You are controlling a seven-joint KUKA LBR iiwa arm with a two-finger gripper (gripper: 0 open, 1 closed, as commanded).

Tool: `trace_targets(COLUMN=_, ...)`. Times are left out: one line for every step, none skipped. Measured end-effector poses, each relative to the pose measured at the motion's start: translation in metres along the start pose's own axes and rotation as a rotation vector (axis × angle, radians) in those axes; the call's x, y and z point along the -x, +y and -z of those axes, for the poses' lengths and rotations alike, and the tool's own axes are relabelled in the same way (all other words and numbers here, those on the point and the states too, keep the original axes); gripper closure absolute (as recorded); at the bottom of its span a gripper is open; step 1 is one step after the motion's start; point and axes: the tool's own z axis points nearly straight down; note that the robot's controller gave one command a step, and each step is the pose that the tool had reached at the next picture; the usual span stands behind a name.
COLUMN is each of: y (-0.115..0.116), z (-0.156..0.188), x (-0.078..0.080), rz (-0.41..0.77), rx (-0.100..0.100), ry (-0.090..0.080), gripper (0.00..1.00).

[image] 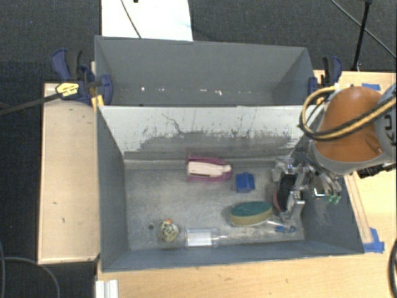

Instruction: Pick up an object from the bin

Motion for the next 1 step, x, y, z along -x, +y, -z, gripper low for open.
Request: trace_targets(y=0.0466, z=-0.0644, x=-0.027, rz=0.394, rx=0.001, ry=-0.002, gripper=0.0)
